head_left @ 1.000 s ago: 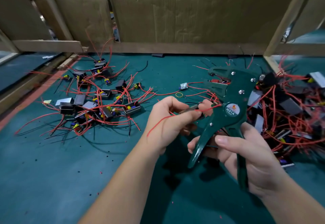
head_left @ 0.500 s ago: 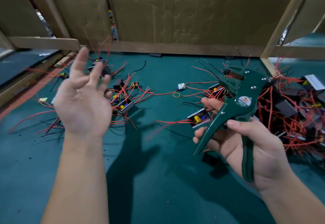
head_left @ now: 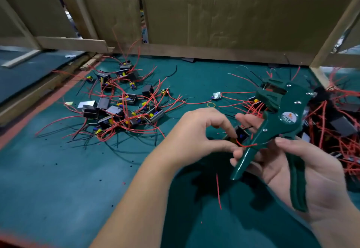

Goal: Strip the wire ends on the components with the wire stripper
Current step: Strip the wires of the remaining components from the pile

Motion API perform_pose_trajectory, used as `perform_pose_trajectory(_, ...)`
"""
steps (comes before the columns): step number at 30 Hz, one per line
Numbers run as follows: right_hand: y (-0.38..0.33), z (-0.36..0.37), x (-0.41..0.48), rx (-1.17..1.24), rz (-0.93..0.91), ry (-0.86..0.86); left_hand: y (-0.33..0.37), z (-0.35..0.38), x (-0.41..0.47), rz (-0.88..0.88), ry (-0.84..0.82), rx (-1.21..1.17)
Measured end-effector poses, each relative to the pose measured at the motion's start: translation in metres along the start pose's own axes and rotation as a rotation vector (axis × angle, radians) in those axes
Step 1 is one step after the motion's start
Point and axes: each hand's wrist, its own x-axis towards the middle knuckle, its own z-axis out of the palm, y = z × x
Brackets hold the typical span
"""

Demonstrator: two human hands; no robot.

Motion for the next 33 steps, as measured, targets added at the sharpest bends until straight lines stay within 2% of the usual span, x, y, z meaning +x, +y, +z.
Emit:
perform_pose_trajectory(5, 0.000, -0.001, 0.000, 0.011, 0.022, -0.059, 0.001, 0.007, 0.001, 0.063, 0.095, 0.016)
perform_pose_trajectory(8, -0.002, -0.002, 0.000, 0.034, 0.041, -0.068, 0.000, 0.010, 0.001, 0.058, 0.137, -0.066)
perform_pose_trajectory(13, -0.003, -0.002, 0.002, 0.080, 0.064, -0.109, 0.003, 0.017, 0.001, -0.197, 0.100, -0.271)
perform_pose_trajectory(17, -0.001, 0.000, 0.001, 0.227, 0.100, -0.228, 0.003, 0.026, 0.002, -0.277, 0.052, -0.471)
perform_pose_trajectory(22, -0.003, 0.000, 0.000, -0.013, 0.036, -0.133, 0.004, 0.023, 0.003, -0.340, 0.070, -0.740)
perform_pose_trajectory(30, -0.014, -0.002, -0.001, -0.122, -0.111, 0.010, -0.002, 0.011, 0.001, -0.447, 0.102, -0.630)
perform_pose_trajectory(33, -0.017, -0.004, -0.001, -0.114, -0.120, 0.023, -0.002, 0.008, 0.002, -0.475, 0.137, -0.682)
